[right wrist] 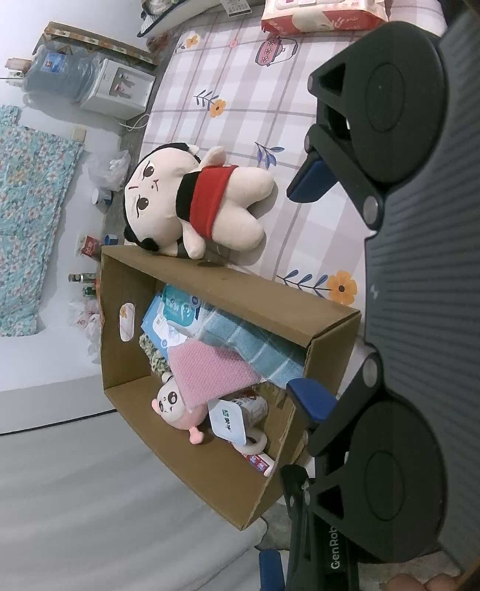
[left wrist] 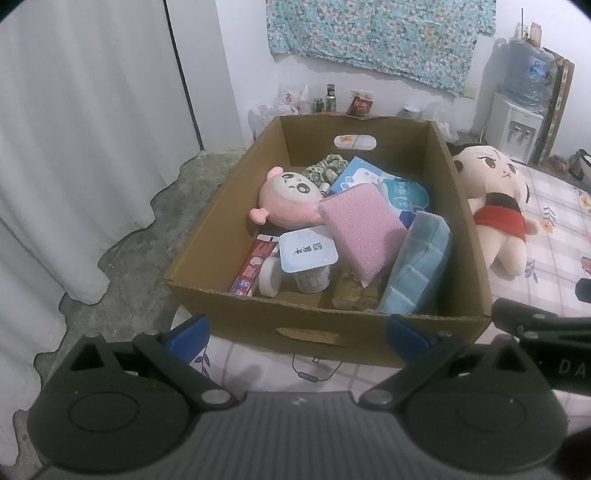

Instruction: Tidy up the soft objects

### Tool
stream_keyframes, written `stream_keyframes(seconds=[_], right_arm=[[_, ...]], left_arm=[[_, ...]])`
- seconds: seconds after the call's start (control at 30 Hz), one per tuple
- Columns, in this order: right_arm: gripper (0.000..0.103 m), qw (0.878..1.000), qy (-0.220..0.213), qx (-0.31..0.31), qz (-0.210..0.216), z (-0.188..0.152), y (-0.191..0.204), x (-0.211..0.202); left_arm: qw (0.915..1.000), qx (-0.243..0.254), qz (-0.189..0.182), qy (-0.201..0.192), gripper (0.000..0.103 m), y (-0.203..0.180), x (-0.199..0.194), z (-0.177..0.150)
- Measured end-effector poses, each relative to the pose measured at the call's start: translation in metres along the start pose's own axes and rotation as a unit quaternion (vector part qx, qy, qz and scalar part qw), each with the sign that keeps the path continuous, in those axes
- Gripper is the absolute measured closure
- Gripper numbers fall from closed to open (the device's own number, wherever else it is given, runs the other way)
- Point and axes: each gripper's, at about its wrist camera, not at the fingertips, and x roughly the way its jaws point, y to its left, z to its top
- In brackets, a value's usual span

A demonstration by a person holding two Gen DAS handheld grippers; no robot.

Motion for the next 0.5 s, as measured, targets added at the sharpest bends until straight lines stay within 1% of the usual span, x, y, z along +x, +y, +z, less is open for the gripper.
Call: stream_keyframes(seconds=[0.5], right_arm=[[0.001, 1.000, 0.000, 0.001, -0.004, -0.0007, 0.0002, -0.0005]], left_arm=[[1.0000, 0.000, -0.001, 0.001, 0.002, -0.0002, 0.0000, 0.0003]])
